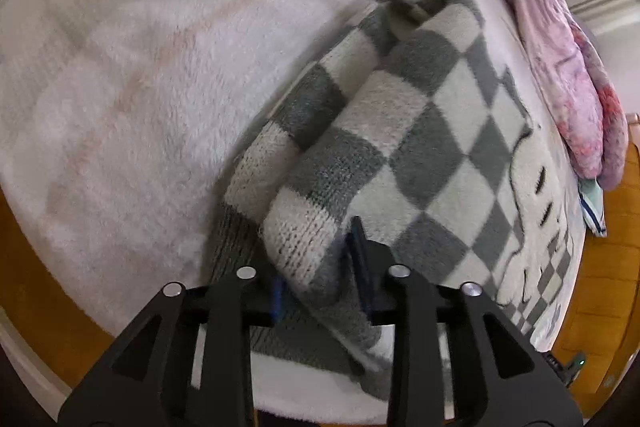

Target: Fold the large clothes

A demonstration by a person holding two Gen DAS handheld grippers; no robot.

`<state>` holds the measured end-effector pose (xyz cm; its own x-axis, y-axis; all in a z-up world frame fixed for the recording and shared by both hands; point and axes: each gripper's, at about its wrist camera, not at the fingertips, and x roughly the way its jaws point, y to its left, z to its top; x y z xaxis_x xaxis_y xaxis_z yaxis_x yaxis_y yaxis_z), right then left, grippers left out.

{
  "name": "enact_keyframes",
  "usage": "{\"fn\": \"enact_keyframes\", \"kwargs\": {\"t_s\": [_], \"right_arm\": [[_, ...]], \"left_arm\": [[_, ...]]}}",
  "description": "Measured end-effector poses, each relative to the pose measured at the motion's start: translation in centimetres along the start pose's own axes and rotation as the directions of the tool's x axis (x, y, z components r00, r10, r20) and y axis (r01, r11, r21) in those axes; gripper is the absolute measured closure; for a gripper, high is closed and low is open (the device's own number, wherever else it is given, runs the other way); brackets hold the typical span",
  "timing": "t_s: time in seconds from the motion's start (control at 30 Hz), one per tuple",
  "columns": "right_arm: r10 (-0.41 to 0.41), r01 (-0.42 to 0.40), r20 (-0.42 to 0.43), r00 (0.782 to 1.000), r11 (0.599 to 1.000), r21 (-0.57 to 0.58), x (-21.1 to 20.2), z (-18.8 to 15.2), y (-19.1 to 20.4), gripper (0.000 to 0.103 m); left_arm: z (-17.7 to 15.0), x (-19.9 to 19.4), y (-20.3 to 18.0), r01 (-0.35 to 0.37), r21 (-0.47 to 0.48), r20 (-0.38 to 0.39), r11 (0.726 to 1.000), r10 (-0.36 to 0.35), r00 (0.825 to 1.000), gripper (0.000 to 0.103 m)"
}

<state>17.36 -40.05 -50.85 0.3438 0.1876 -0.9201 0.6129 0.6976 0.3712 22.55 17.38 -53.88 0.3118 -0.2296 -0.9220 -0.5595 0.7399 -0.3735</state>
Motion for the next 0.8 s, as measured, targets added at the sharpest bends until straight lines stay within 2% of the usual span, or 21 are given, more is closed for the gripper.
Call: {"fn": "enact_keyframes", "kwargs": {"t_s": [0.1, 0.13, 0.17, 0.2, 0.23, 0.27, 0.3, 0.33, 0.4, 0.43, 0.5, 0.53, 0.63, 0.7, 0.77, 0.8], "right_arm": [[-0.017, 0.017, 0.01, 1.0, 1.0, 0.001, -1.7, 0.2, 0.4, 0.071], [-0.044, 0.044, 0.016, 0.999, 0.999, -0.009, -2.6, 0.2, 0.5, 0.067], [-0.069, 0.069, 0.019, 0.997, 0.998, -0.012, -3.2, 0.3, 0.4, 0.057], [-0.109, 0.109, 0.025, 0.994, 0.994, -0.013, -4.1, 0.5, 0.5, 0.053], [-0.14, 0.141, 0.038, 0.989, 0.99, -0.022, -5.1, 0.5, 0.6, 0.051], [-0.178, 0.181, 0.062, 0.982, 0.982, -0.046, -6.1, 0.8, 1.1, 0.051], [-0.201, 0.206, 0.082, 0.976, 0.977, -0.056, -6.6, 0.7, 1.5, 0.051], [-0.186, 0.197, 0.126, 0.974, 0.978, -0.076, -7.4, 0.9, 2.6, 0.051], [-0.089, 0.117, 0.162, 0.983, 0.978, -0.171, -7.3, 0.8, 5.9, 0.059], [-0.058, 0.096, 0.168, 0.984, 0.969, -0.226, -6.9, 0.6, 7.7, 0.069], [0.057, 0.009, 0.159, 0.986, 0.922, -0.388, -4.9, -0.1, 13.6, 0.085], [0.099, -0.021, 0.144, 0.985, 0.885, -0.465, -3.6, -0.6, 16.8, 0.097], [0.174, -0.085, 0.094, 0.98, 0.798, -0.597, 0.0, -2.0, 23.6, 0.102], [0.177, -0.104, 0.047, 0.983, 0.749, -0.654, 3.3, -2.5, 27.6, 0.103], [0.159, -0.092, 0.036, 0.987, 0.723, -0.684, 6.0, -2.7, 29.9, 0.103], [0.136, -0.092, 0.012, 0.991, 0.728, -0.679, 7.4, -2.6, 30.3, 0.103]], "left_arm": [[0.7, -1.0, 0.1, 0.055, -0.017, -0.003, 0.998, -0.055, 0.998, 0.067], [0.8, -1.5, 0.3, 0.072, -0.014, -0.001, 0.997, -0.072, 0.997, 0.065], [0.8, -2.1, 0.5, 0.089, -0.007, 0.007, 0.996, -0.089, 0.996, 0.056], [0.8, -2.8, 0.6, 0.083, -0.003, 0.022, 0.997, -0.083, 0.996, 0.03], [0.8, -3.9, 0.9, 0.073, -0.003, 0.071, 0.997, -0.073, 0.995, 0.023], [0.6, -4.9, 1.0, 0.082, -0.002, 0.109, 0.997, -0.081, 0.991, 0.023], [0.8, -5.4, 1.2, 0.094, -0.003, 0.117, 0.996, -0.093, 0.989, 0.022], [0.9, -5.8, 1.6, 0.107, -0.006, 0.113, 0.994, -0.105, 0.988, 0.021], [1.2, -5.8, 2.3, 0.082, 0.007, 0.122, 0.997, -0.082, 0.989, 0.02], [1.4, -5.3, 2.5, 0.047, 0.012, 0.126, 0.999, -0.048, 0.991, 0.02], [1.6, -3.9, 2.9, 0.037, -0.012, 0.095, 0.999, -0.036, 0.995, 0.02], [1.7, -3.1, 3.3, 0.037, -0.023, 0.064, 0.999, -0.035, 0.997, 0.02], [1.7, -1.6, 3.6, -0.006, 0.007, 0.051, 1.0, 0.006, 0.999, 0.02], [1.5, -0.6, 3.4, -0.029, 0.028, 0.043, 0.999, 0.028, 0.999, 0.019], [1.4, -0.2, 3.6, -0.027, 0.023, 0.046, 0.999, 0.026, 0.999, 0.016], [1.3, 0.0, 3.8, -0.019, 0.017, 0.044, 1.0, 0.018, 0.999, 0.016]]}}
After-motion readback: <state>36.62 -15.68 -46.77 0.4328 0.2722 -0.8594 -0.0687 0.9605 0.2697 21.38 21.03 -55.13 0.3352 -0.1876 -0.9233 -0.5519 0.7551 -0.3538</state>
